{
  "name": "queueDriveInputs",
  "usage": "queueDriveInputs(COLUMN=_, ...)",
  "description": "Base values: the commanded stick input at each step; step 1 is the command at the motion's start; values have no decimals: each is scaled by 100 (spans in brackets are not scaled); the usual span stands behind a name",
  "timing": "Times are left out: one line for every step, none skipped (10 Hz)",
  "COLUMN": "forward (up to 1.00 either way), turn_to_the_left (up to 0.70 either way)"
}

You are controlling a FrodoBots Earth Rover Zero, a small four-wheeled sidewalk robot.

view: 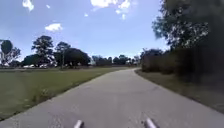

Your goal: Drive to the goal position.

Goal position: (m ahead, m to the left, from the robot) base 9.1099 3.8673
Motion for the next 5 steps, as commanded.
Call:
queueDriveInputs(forward=50, turn_to_the_left=0)
queueDriveInputs(forward=50, turn_to_the_left=0)
queueDriveInputs(forward=50, turn_to_the_left=0)
queueDriveInputs(forward=50, turn_to_the_left=0)
queueDriveInputs(forward=50, turn_to_the_left=0)
